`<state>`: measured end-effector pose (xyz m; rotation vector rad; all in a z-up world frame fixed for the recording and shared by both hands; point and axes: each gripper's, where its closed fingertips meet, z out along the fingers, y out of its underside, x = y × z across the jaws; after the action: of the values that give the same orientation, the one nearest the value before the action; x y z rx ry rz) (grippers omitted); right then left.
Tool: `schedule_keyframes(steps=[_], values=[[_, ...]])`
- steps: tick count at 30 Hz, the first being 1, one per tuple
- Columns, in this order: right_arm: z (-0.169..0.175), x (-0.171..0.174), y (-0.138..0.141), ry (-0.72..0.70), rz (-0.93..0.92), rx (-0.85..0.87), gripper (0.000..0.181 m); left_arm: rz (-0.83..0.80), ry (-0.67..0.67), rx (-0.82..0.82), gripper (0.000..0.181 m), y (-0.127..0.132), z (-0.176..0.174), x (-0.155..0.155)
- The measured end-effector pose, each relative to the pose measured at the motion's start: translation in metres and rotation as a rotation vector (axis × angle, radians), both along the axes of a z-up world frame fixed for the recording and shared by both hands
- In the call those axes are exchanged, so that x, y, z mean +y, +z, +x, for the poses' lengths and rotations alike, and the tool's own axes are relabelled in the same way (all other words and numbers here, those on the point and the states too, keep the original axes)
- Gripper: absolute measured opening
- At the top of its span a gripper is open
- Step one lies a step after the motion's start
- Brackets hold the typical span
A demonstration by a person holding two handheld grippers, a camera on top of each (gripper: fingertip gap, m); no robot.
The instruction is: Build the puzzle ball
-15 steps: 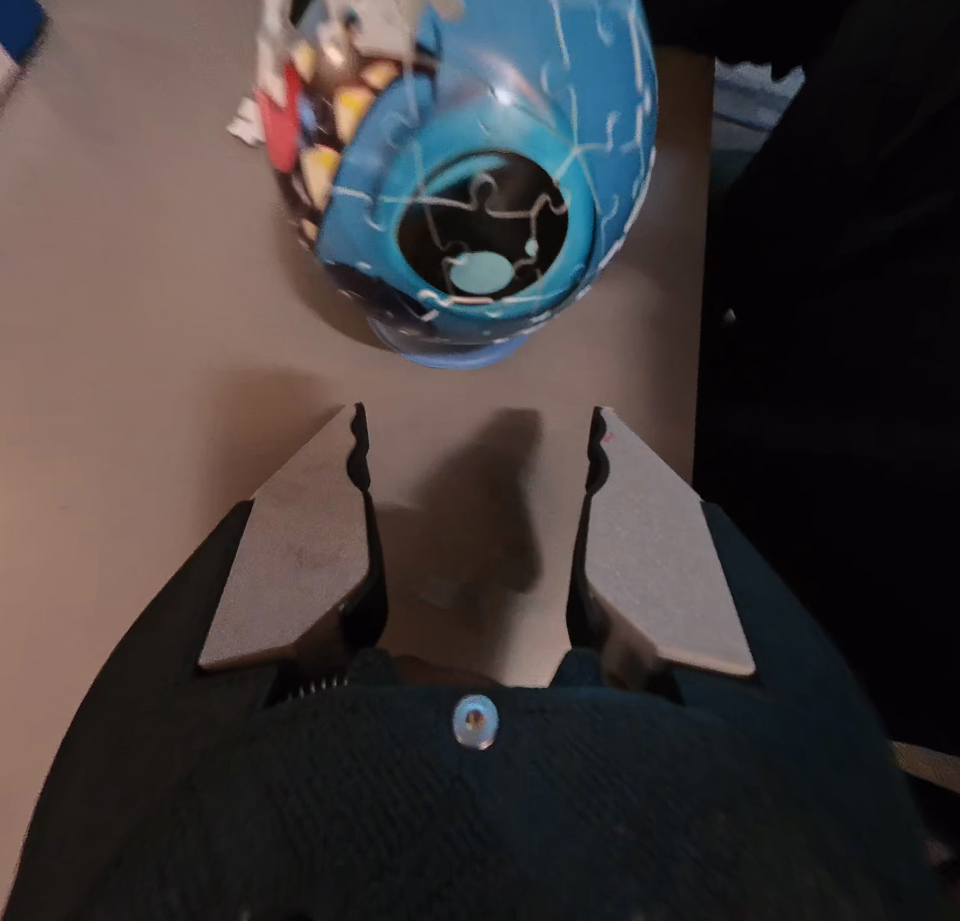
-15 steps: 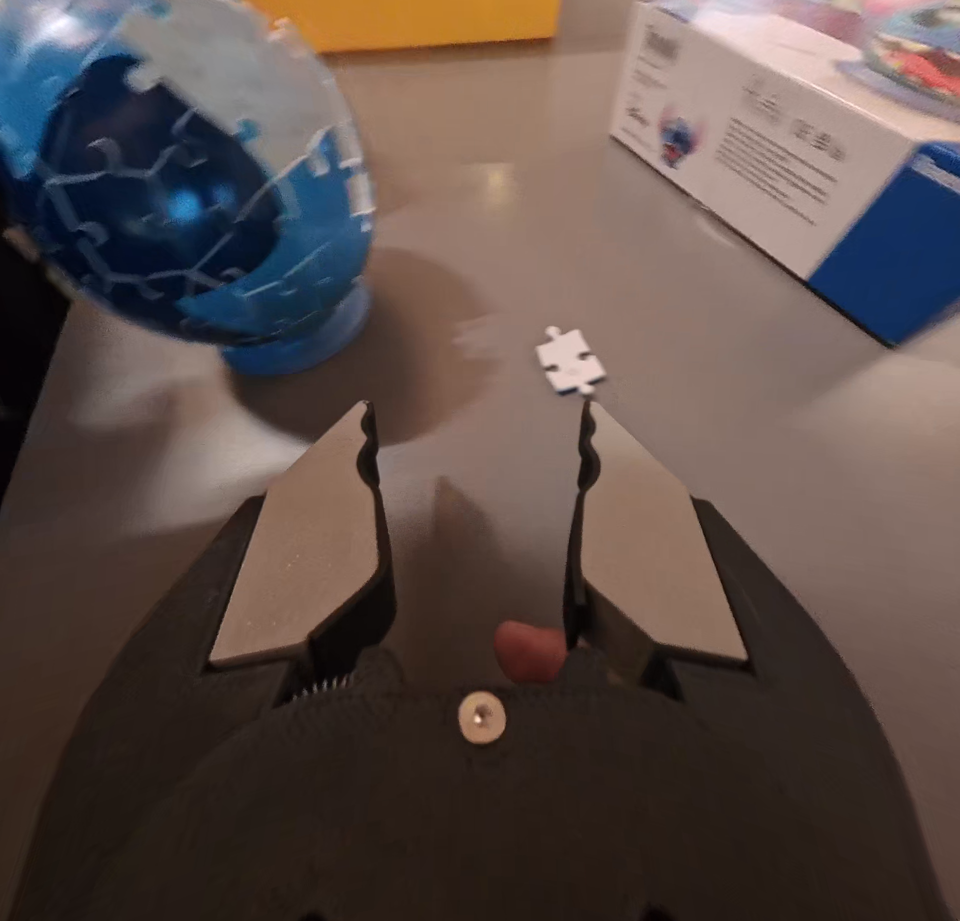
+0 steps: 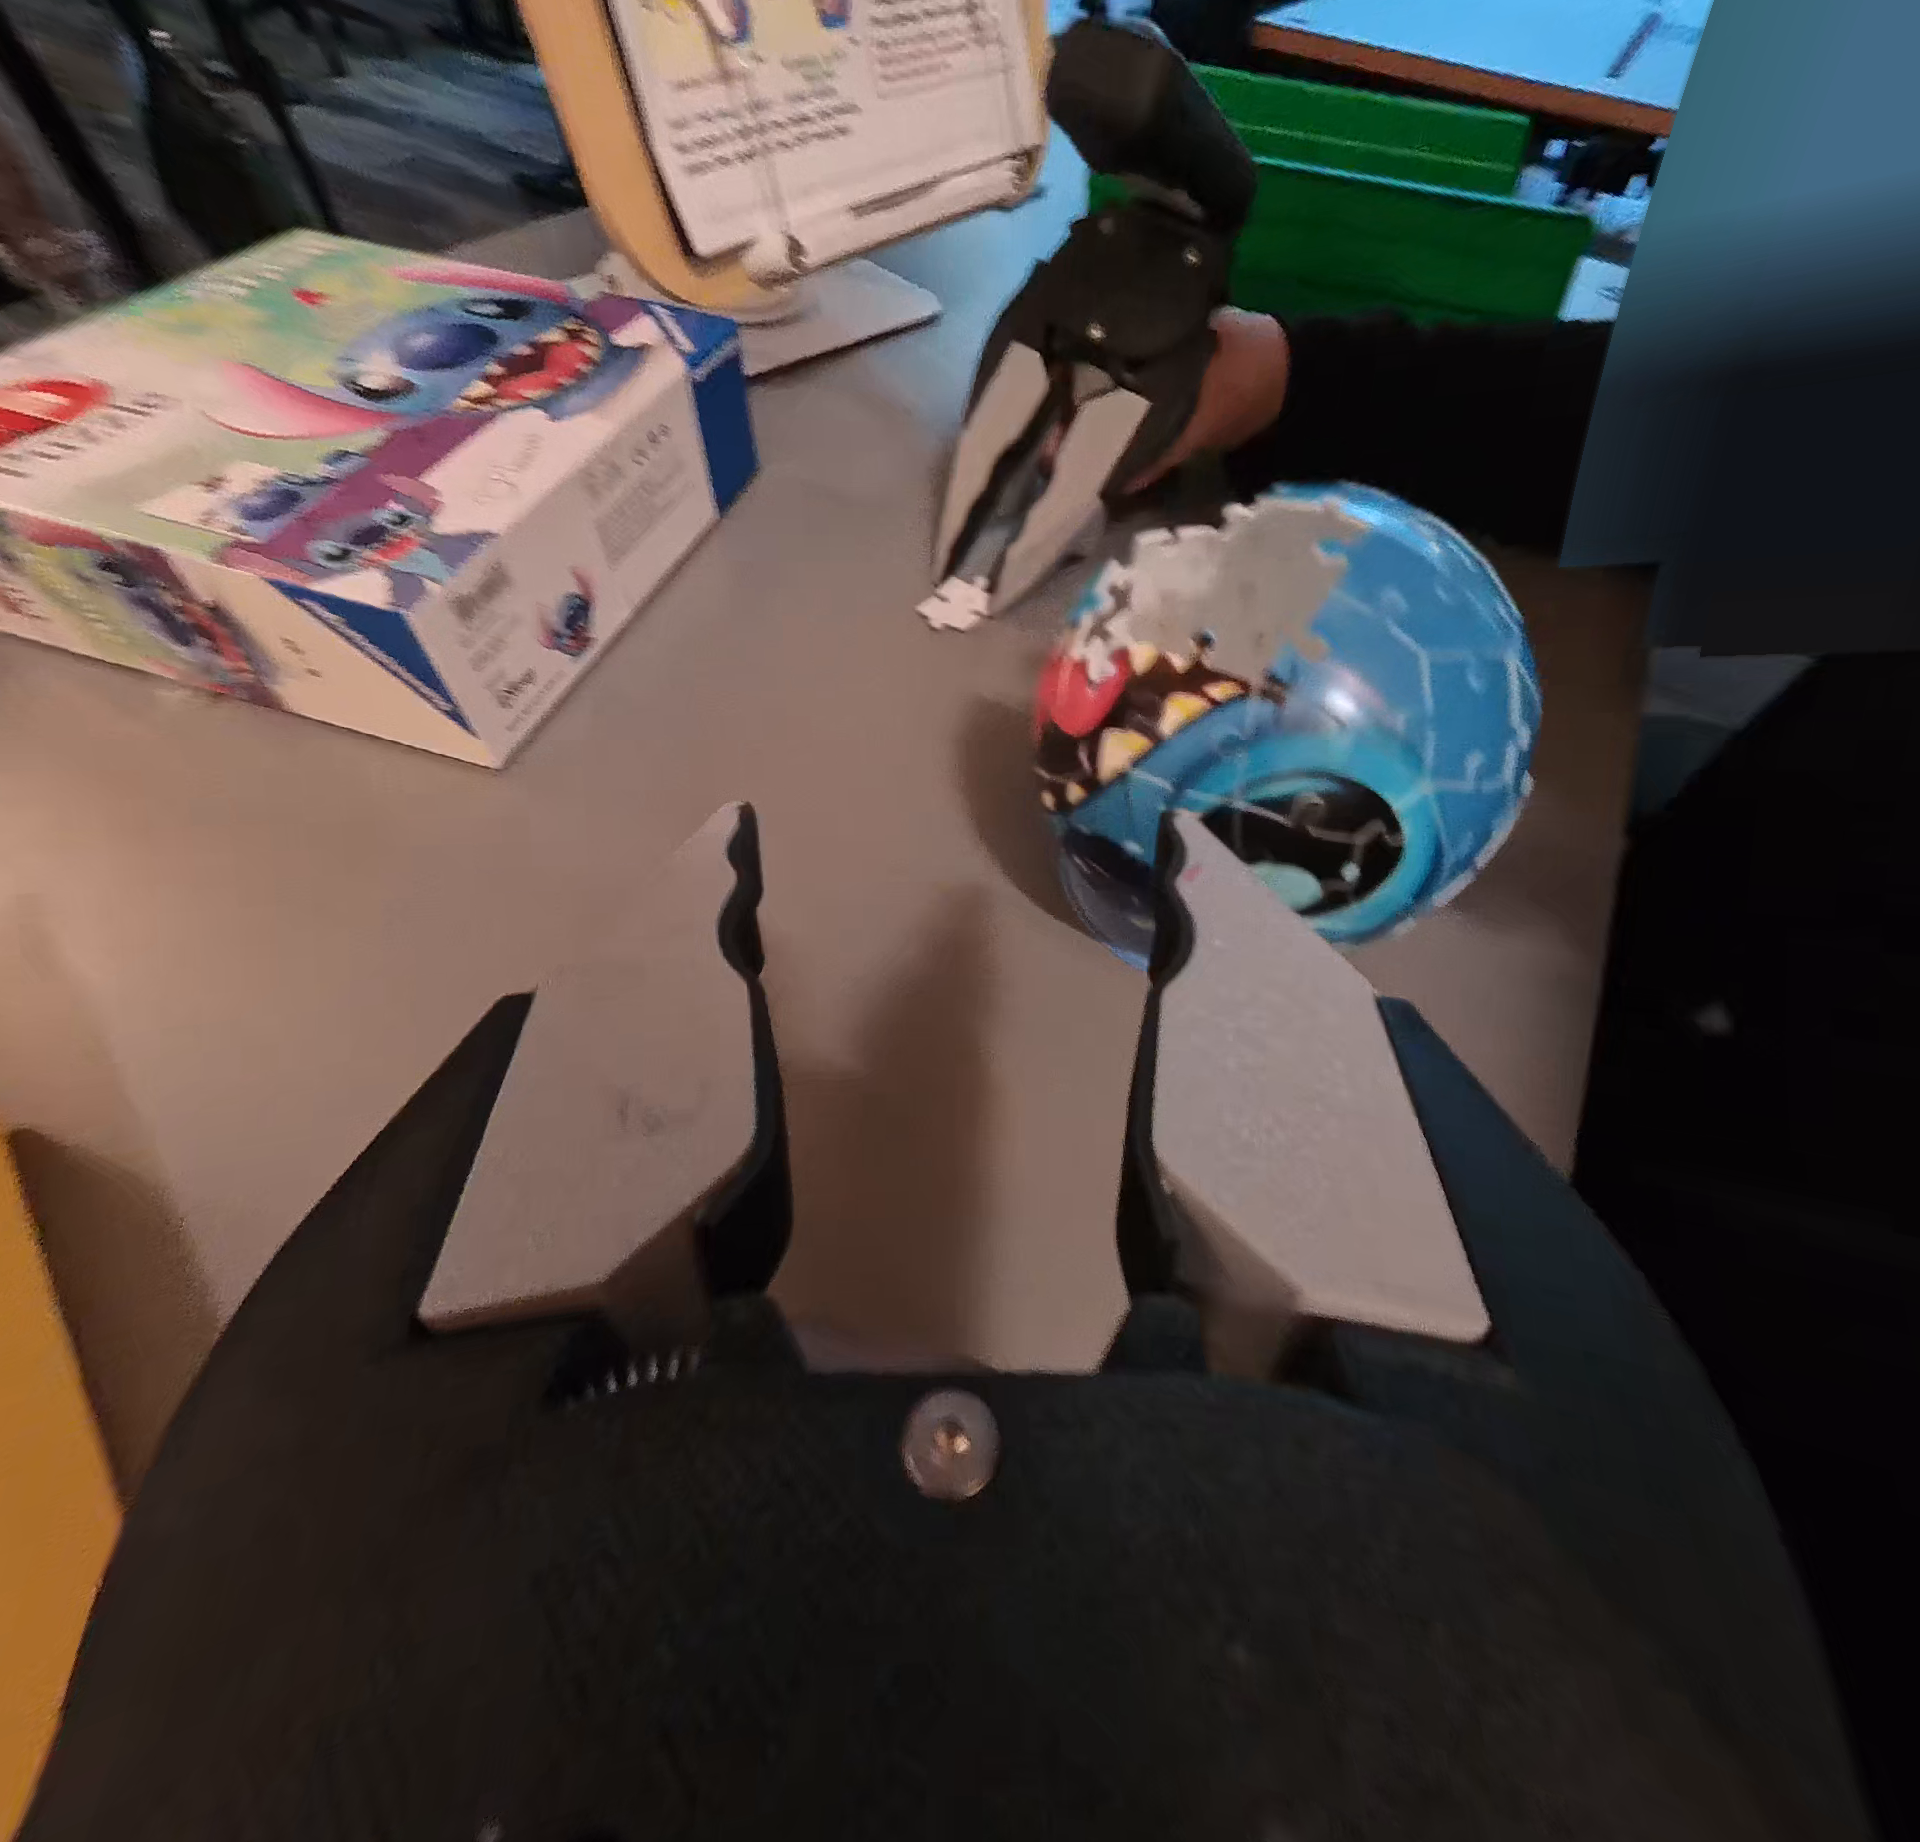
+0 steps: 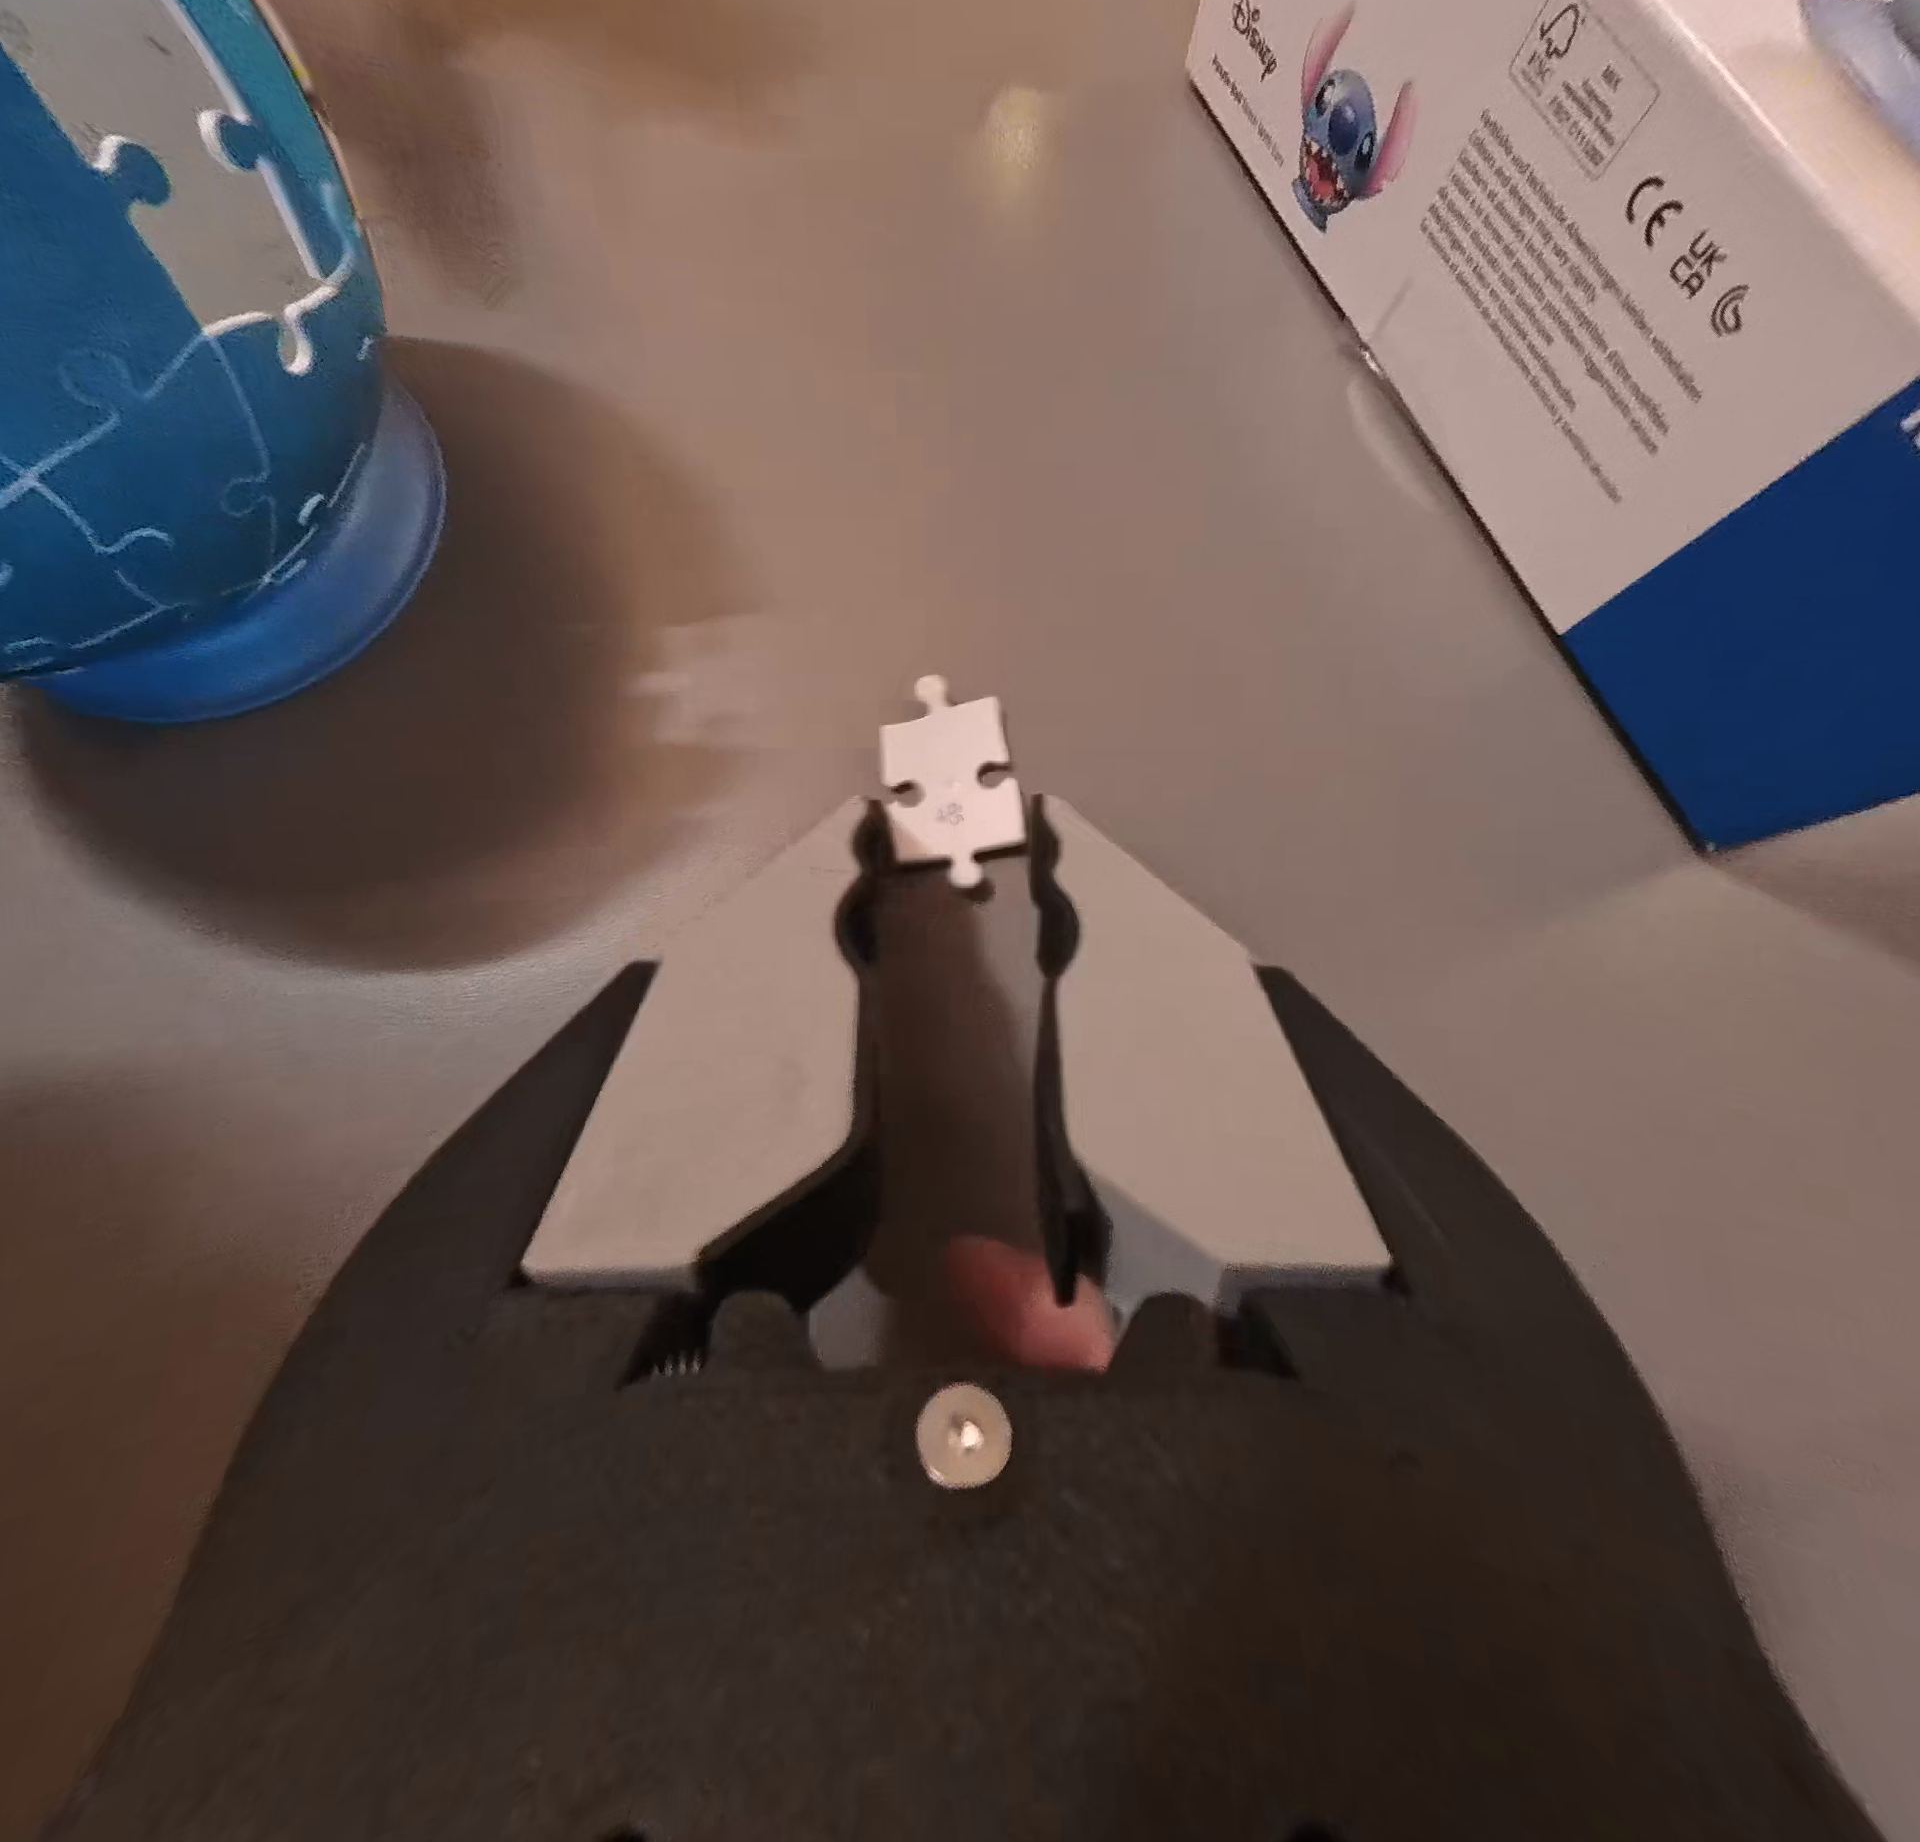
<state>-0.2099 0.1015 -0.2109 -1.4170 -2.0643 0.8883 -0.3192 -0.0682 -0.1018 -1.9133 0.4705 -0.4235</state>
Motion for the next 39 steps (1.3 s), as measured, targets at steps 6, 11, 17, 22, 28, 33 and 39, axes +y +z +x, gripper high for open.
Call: schedule_keyframes(steps=[6, 11, 17, 22, 28, 33, 39], values=[[-0.011, 0.001, 0.006, 0.039, 0.001, 0.039, 0.023, -0.023, 0.059, 0.14, 0.069, 0.025, -0.001, 0.046], [-0.025, 0.003, 0.049, 0.032, 0.042, 0.162, 0.023, -0.145, 0.008, 0.115, 0.063, 0.014, 0.015, 0.101], [-0.054, -0.013, 0.094, 0.093, 0.238, 0.261, 0.023, -0.276, -0.123, -0.152, 0.041, 0.003, 0.033, 0.141], [-0.068, -0.027, 0.095, 0.14, 0.231, 0.275, 0.023, -0.313, -0.167, -0.226, 0.037, -0.008, 0.035, 0.138], [-0.07, -0.037, 0.095, 0.182, 0.243, 0.281, 0.023, -0.334, -0.232, -0.28, 0.016, -0.015, 0.045, 0.133], [-0.071, -0.033, 0.098, 0.17, 0.237, 0.293, 0.017, -0.292, -0.242, -0.33, 0.0, -0.011, 0.043, 0.134], [-0.061, -0.035, 0.119, 0.139, -0.089, 0.283, 0.023, -0.155, -0.219, -0.382, 0.0, 0.017, 0.043, 0.134]])
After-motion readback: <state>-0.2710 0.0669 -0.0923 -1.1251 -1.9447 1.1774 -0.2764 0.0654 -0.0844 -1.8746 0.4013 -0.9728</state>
